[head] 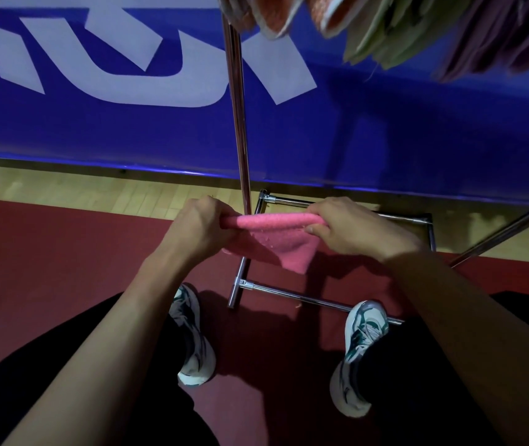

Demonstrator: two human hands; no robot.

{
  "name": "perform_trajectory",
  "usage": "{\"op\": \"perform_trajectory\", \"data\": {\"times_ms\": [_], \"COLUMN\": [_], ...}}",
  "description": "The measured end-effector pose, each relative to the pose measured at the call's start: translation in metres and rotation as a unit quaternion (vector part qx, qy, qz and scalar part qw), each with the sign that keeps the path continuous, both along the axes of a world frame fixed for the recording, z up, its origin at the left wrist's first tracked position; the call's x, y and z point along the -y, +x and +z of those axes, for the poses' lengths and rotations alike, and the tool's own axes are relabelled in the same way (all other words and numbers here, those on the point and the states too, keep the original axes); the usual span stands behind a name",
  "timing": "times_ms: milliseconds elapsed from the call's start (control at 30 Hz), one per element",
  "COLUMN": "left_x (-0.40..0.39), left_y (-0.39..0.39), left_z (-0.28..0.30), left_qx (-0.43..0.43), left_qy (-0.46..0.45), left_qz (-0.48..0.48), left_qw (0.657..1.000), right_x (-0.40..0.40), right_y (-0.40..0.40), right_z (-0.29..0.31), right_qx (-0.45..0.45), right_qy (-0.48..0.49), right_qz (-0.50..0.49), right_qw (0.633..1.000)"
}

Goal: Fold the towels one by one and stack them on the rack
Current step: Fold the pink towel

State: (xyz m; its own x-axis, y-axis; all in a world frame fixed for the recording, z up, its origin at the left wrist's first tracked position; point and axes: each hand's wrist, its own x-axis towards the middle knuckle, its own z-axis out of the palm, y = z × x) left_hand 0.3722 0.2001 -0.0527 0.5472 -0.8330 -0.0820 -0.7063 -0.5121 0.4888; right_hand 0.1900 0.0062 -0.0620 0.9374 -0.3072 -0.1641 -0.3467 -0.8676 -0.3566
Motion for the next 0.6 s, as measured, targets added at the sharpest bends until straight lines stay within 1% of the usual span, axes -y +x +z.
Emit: {"op": "perform_trajectory", "data": {"times_ms": [167, 233, 300, 333, 400, 433, 467, 533, 567, 600], "left_x": [-0.004, -0.006, -0.008, -0.009, -0.014, -0.017, -0.017, -0.012, -0.008, -0.003], "left_y": [0.014, 0.02, 0.024, 0.027, 0.032, 0.029, 0.023, 0.005, -0.005, -0.013], "left_z": [-0.012, -0.015, -0.012, -0.009, 0.0, 0.007, 0.011, 0.019, 0.021, 0.021], "left_qx": [0.041, 0.053, 0.045, 0.034, -0.013, -0.066, -0.136, -0.254, -0.277, -0.277], "left_qy": [0.0, -0.014, -0.025, -0.006, 0.039, 0.032, 0.007, -0.042, -0.043, -0.041], "left_qz": [-0.036, -0.053, -0.066, -0.074, -0.085, -0.094, -0.104, -0.127, -0.139, -0.153], "left_qw": [0.998, 0.997, 0.996, 0.997, 0.996, 0.993, 0.985, 0.958, 0.95, 0.948], "right_x": [0.005, 0.006, 0.007, 0.006, -0.001, -0.006, -0.012, -0.024, -0.027, -0.03], "right_y": [0.001, 0.001, 0.004, 0.004, 0.005, 0.004, 0.004, 0.005, 0.006, 0.008], "right_z": [0.002, 0.003, 0.007, 0.011, 0.018, 0.02, 0.022, 0.025, 0.025, 0.027], "right_qx": [0.021, 0.058, 0.09, 0.101, 0.129, 0.145, 0.158, 0.181, 0.19, 0.194], "right_qy": [0.025, 0.055, 0.086, 0.105, 0.14, 0.146, 0.144, 0.131, 0.126, 0.128], "right_qz": [-0.024, -0.039, -0.06, -0.075, -0.078, -0.065, -0.05, -0.016, -0.001, 0.006], "right_qw": [0.999, 0.996, 0.99, 0.986, 0.979, 0.976, 0.976, 0.975, 0.974, 0.973]}}
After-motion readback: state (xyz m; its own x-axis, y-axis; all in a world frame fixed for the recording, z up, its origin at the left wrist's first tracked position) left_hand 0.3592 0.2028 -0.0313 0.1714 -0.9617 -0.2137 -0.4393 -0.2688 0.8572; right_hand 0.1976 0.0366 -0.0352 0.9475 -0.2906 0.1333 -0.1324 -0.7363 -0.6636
